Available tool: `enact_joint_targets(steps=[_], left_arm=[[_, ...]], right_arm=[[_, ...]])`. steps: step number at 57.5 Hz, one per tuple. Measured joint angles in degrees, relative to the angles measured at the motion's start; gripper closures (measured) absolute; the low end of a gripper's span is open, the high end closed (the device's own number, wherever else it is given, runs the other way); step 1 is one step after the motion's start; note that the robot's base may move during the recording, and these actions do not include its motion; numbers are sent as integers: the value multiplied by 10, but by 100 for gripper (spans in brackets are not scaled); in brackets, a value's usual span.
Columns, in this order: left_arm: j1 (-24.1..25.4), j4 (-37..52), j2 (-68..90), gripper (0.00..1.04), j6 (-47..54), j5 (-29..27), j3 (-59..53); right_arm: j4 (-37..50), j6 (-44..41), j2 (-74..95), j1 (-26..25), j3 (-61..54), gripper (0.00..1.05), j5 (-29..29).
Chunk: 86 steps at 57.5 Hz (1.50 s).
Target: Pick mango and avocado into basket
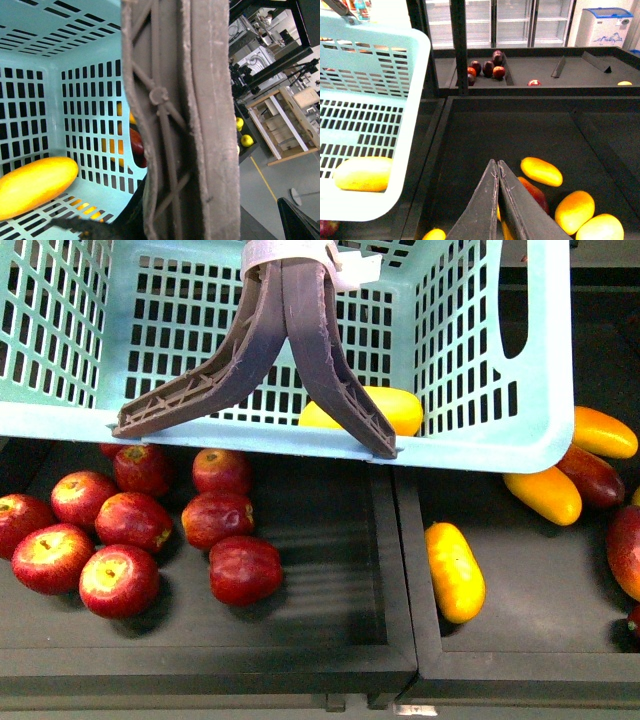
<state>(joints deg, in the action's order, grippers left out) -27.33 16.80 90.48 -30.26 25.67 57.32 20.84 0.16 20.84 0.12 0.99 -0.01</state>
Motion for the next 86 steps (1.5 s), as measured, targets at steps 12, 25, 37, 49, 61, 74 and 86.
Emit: enact_joint_targets(steps=[12, 25, 37, 49, 61, 74, 86], left_arm=[[0, 0, 0, 91, 0, -2, 0], [0, 0, 0, 91, 0, -1, 0], [0, 0, 0, 91, 0, -1, 0], [0, 0, 0, 91, 0, -2, 0], [0, 0, 0, 91, 0, -1, 0], [0, 0, 0, 91, 0, -1, 0], [-3, 0, 1, 91, 0, 0, 0]], right_arm=[[-42, 0, -43, 0, 0, 103, 0], [-81, 0, -82, 0, 0, 103, 0], [-108, 0, -108, 0, 0, 103, 0], [-206, 0, -203, 0, 0, 103, 1], [-207, 0, -204, 0, 0, 84, 1], [-207, 0, -204, 0, 0, 44, 1], [-208, 0, -205, 0, 0, 11, 2]])
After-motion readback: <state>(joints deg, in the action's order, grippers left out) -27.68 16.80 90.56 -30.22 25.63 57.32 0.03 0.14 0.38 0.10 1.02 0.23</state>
